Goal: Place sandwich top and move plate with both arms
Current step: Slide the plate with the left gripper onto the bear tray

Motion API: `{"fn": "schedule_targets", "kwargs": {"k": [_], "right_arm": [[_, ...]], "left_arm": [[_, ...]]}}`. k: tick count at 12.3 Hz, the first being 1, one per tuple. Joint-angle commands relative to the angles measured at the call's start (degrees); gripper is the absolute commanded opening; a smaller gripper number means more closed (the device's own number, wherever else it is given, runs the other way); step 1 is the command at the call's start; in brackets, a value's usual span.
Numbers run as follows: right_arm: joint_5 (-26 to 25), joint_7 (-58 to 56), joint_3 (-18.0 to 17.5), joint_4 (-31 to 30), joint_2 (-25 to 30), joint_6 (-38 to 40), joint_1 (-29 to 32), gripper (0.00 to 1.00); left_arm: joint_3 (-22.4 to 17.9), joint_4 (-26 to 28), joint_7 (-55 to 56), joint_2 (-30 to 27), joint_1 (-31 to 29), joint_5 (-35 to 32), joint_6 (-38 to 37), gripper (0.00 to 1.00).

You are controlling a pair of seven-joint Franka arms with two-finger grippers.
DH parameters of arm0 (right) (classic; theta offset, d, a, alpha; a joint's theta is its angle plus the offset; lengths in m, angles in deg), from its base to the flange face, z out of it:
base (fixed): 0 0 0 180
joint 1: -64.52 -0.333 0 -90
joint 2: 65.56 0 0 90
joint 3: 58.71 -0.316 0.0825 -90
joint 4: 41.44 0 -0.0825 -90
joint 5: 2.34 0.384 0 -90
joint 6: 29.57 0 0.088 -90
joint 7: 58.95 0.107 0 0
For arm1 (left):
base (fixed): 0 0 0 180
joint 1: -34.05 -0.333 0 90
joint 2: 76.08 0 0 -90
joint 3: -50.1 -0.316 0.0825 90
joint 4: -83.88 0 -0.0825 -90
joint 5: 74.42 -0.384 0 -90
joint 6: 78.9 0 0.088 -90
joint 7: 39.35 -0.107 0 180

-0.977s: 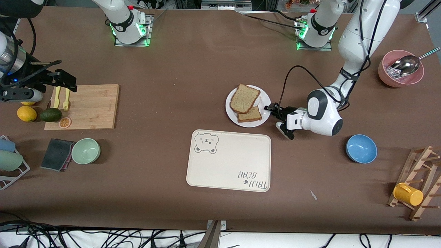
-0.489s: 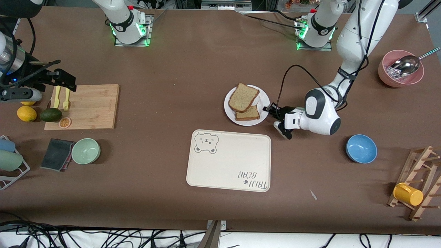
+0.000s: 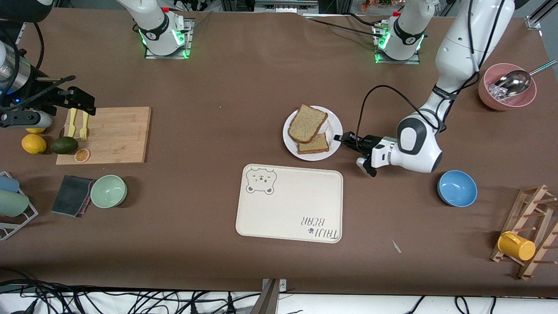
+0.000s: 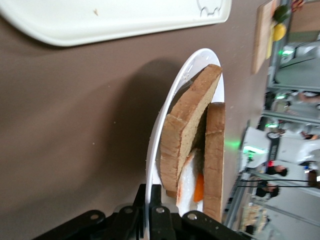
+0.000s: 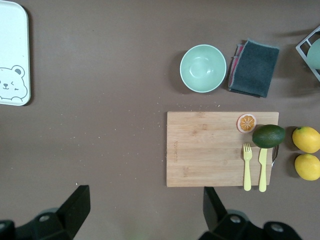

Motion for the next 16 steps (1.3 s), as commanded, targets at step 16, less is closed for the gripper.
{"fn": "schedule_targets", "kwargs": {"k": [16], "right_arm": [[-0.6, -0.7, -0.2, 0.6, 0.7, 1.2, 0.1, 1.00]], "left_arm": [[0.0, -30.6, 8.9, 18.0, 7.8, 12.0, 6.3, 0.00]]}}
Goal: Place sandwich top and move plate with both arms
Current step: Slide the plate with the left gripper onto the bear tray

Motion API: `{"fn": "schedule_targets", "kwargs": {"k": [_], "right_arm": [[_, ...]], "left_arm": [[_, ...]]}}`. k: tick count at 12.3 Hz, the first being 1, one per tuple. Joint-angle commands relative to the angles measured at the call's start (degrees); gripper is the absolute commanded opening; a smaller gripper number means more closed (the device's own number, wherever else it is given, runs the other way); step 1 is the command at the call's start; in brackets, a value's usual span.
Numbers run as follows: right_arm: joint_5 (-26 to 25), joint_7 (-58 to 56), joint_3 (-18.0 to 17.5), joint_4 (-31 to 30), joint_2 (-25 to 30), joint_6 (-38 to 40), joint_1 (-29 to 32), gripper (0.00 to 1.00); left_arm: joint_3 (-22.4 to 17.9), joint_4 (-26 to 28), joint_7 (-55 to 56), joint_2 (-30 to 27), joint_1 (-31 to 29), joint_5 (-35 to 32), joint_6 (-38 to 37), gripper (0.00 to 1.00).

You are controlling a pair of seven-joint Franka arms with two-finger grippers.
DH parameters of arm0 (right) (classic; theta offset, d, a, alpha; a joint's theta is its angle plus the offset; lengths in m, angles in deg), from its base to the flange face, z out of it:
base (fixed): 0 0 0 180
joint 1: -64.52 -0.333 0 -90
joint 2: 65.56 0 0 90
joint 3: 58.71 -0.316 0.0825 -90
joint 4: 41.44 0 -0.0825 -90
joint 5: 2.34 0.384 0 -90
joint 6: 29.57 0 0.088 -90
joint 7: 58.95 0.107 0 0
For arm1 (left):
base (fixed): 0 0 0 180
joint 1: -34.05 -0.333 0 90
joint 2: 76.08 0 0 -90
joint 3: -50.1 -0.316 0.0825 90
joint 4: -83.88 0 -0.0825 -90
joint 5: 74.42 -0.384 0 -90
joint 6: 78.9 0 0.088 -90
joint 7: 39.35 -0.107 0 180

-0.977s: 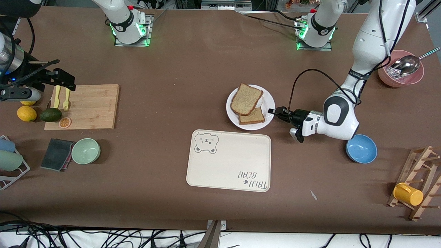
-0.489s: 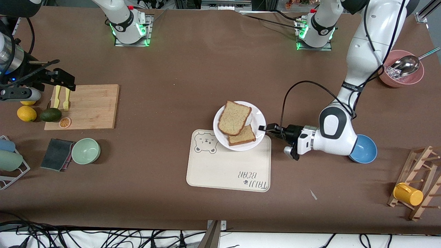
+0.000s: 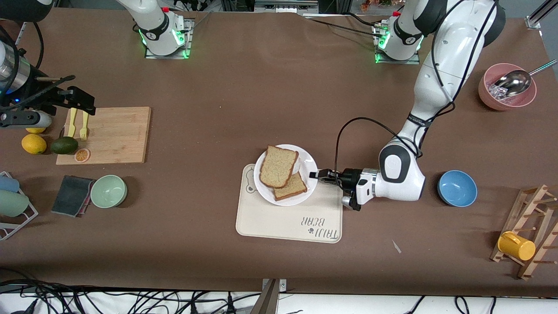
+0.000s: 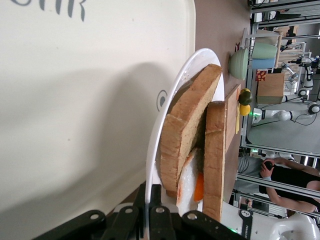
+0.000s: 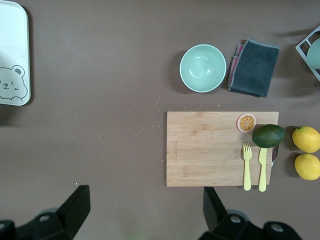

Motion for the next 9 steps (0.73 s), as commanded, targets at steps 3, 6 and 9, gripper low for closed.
{"fn": "schedule_targets", "kwargs": {"k": [3, 6, 9], "right_arm": [[-0.5, -0.6, -0.2, 0.5, 0.7, 1.0, 0.1, 1.00], [-0.5, -0.7, -0.2, 0.5, 0.7, 1.0, 0.1, 1.00], [-0.5, -0.7, -0.2, 0.5, 0.7, 1.0, 0.1, 1.00]], "left_arm": [[-0.2, -4.6, -3.4, 3.8, 2.3, 2.4, 4.7, 0.00], [-0.2, -4.7, -4.3, 4.4, 2.5, 2.4, 5.5, 0.00], [-0.2, -4.6, -7.5, 4.8, 2.4, 3.6, 5.5, 0.00]]}}
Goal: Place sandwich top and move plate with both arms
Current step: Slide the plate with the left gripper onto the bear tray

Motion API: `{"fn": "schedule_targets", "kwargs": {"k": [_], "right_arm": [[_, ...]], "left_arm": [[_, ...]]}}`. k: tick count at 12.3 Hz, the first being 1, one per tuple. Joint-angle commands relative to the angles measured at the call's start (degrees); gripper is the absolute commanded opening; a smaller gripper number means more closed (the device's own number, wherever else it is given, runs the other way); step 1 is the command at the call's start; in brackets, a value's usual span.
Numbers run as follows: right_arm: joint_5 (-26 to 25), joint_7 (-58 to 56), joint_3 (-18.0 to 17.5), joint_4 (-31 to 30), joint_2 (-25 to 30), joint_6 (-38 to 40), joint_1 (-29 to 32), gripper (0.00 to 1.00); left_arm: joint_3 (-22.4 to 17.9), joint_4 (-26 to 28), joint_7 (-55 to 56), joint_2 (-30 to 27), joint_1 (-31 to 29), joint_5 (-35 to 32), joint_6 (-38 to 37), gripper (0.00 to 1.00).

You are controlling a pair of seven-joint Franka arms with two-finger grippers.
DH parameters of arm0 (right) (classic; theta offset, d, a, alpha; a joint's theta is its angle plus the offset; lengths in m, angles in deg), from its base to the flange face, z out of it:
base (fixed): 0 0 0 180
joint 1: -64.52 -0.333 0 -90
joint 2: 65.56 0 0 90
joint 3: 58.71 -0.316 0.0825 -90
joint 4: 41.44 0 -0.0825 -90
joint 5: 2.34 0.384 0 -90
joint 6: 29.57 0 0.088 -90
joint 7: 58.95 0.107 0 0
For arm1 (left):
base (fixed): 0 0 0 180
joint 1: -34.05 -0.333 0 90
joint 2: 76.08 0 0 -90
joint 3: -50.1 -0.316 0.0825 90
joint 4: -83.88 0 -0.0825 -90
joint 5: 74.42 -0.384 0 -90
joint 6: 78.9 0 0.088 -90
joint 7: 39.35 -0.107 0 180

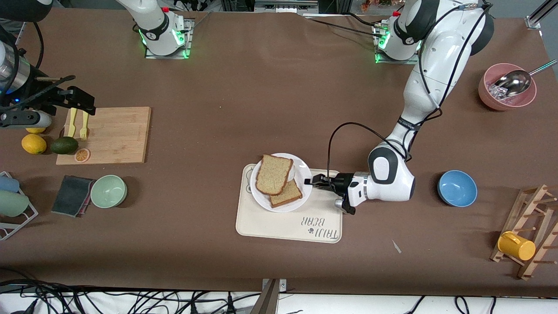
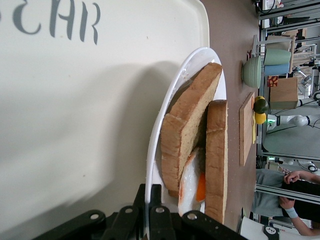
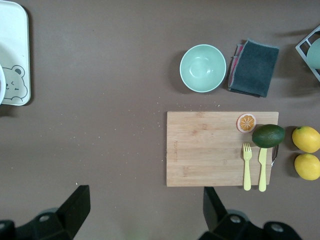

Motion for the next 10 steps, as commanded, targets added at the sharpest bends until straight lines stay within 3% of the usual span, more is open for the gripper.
{"fn": "schedule_targets", "kwargs": {"k": [1, 3, 5, 7, 10], "right_arm": [[-0.3, -0.7, -0.2, 0.5, 0.6, 1.0, 0.1, 1.00], [-0.4, -0.7, -0.1, 0.5, 0.6, 1.0, 0.1, 1.00], [-0.7, -0.7, -0.1, 0.5, 0.6, 1.0, 0.1, 1.00], [-0.7, -0.8, 0.0, 0.5, 0.6, 1.0, 0.1, 1.00], [-0.5, -0.7, 0.1, 0.5, 0.6, 1.0, 0.1, 1.00]], "left_arm": [[-0.3, -1.6, -5.5, 1.7, 0.2, 3.5, 0.2, 0.00], [-0.3, -1.4, -5.6, 1.7, 0.0, 3.5, 0.2, 0.06], [-0.3, -1.3, -5.4, 1.6, -0.3, 3.9, 0.2, 0.48], [-0.3, -1.3, -5.3, 1.4, -0.4, 4.0, 0.1, 1.00], [-0.2, -1.6, 1.8, -0.3, -1.1, 3.4, -0.5, 1.00]]}}
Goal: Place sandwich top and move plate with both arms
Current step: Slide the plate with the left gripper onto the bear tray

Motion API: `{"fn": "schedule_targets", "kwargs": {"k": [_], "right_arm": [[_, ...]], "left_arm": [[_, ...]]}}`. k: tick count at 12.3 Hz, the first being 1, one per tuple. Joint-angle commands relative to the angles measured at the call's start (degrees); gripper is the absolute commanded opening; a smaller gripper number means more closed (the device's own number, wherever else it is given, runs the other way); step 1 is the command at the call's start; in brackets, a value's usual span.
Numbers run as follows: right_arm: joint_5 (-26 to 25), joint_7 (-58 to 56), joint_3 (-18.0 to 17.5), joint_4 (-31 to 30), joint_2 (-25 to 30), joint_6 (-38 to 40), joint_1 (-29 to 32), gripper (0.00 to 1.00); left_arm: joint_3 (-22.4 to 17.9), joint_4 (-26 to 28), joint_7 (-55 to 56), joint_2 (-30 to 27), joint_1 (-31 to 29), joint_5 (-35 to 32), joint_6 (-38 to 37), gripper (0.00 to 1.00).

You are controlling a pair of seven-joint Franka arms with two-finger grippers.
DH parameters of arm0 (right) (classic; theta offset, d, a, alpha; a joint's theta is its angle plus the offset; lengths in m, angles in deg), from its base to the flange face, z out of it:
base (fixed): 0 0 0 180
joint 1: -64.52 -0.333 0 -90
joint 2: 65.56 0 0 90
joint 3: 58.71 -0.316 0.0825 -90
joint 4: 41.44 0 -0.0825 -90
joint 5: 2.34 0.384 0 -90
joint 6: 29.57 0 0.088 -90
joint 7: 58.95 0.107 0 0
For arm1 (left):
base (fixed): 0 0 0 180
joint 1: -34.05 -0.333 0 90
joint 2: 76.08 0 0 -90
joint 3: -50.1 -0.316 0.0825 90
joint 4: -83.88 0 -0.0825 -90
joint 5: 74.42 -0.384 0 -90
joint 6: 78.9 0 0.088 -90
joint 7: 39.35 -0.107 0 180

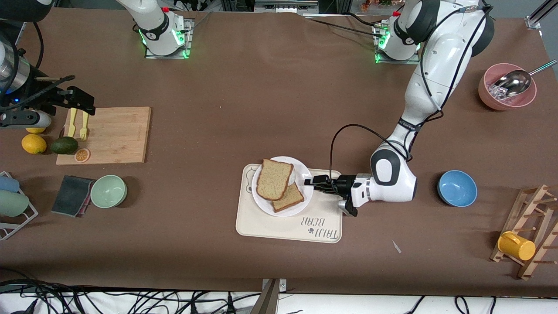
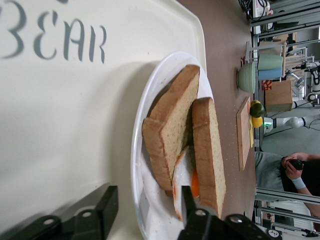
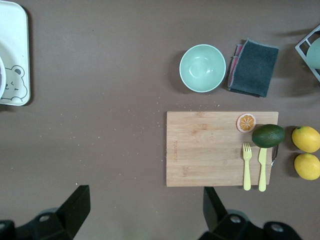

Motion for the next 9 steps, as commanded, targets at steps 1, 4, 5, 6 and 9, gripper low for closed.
{"fn": "schedule_targets", "kwargs": {"k": [1, 4, 5, 6, 9], "right_arm": [[-0.6, -0.7, 0.0, 0.5, 0.6, 1.0, 0.1, 1.00], [-0.6, -0.8, 0.1, 0.5, 0.7, 1.0, 0.1, 1.00], [-0.6, -0.8, 0.1, 0.5, 0.6, 1.0, 0.1, 1.00], [-0.6, -0.7, 0.1, 0.5, 0.6, 1.0, 0.1, 1.00], [-0.4, -0.2, 0.7, 0.5, 0.6, 0.9, 0.2, 1.00]], "left_arm": [[0.0, -0.6, 8.5, -2.3, 0.4, 1.2, -0.7, 1.00], [-0.2, -0.6, 12.3, -3.9, 0.8, -3.1, -0.7, 1.00], [-0.3, -0.4, 13.0, -4.4, 0.6, -5.9, -0.8, 1.00], [-0.4, 0.1, 14.5, -5.3, 0.4, -8.9, -1.1, 1.00], [-0.5, -0.1, 21.4, -8.1, 0.0, -22.7, -3.2, 1.00]]}}
